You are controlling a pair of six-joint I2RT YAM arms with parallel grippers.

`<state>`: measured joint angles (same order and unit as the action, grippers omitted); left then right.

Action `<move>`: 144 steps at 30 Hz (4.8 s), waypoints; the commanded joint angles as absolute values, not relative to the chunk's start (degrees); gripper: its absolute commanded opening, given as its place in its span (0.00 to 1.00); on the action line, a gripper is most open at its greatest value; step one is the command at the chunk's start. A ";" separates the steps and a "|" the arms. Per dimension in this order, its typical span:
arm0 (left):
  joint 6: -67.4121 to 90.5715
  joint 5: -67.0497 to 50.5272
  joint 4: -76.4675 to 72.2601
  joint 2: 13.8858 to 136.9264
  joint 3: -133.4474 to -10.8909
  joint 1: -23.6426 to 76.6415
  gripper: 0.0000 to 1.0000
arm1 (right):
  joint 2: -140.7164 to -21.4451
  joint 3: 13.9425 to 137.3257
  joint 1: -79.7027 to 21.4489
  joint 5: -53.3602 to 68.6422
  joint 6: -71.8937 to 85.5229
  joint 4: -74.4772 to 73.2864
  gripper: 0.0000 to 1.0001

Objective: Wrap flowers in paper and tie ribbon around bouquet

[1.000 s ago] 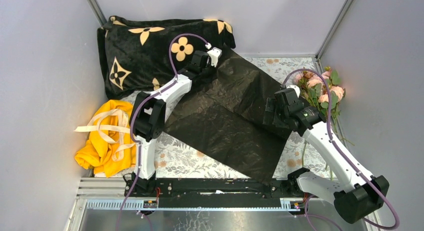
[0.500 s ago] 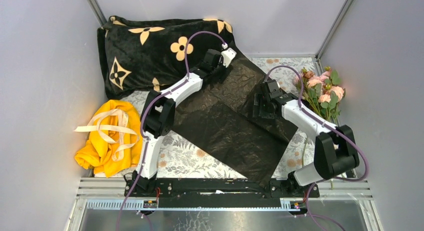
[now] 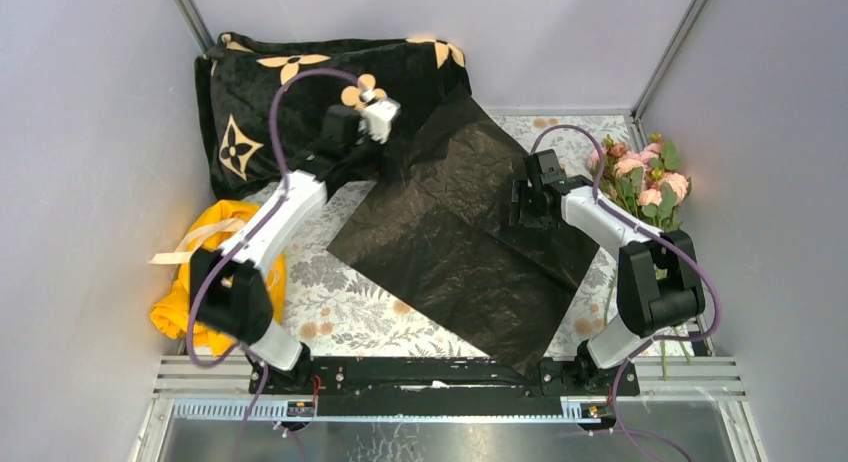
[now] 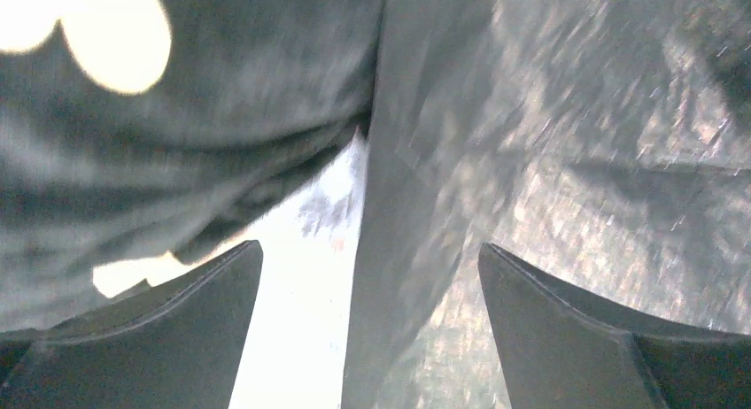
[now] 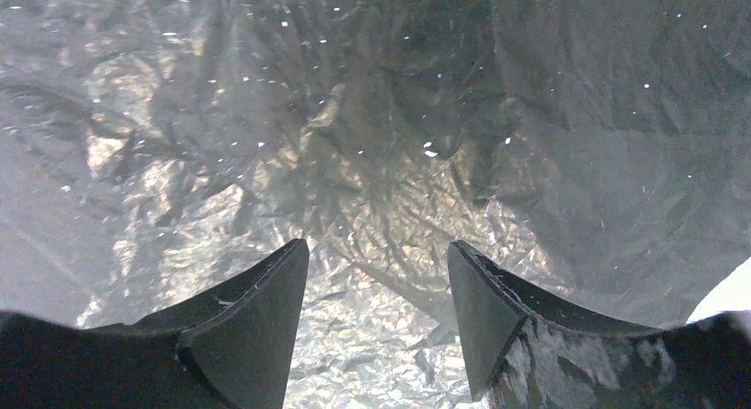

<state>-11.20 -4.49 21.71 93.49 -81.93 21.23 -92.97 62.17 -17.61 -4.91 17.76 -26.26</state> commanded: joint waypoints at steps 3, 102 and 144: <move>-8.42 -15.79 18.75 87.25 -62.51 8.95 0.99 | -87.28 61.48 -17.75 0.52 16.96 -25.26 0.68; -16.78 -16.61 31.81 82.01 -65.76 3.43 0.99 | -112.90 86.89 2.37 -42.01 -4.01 -29.42 0.41; -20.43 -23.93 37.83 77.47 -70.07 3.42 0.99 | -67.88 91.42 0.43 20.14 20.32 -9.89 0.00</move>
<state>-19.11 -20.82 35.16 78.61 -65.87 3.75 -67.09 91.11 2.02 7.92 9.72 -16.97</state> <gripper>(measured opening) 0.986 0.019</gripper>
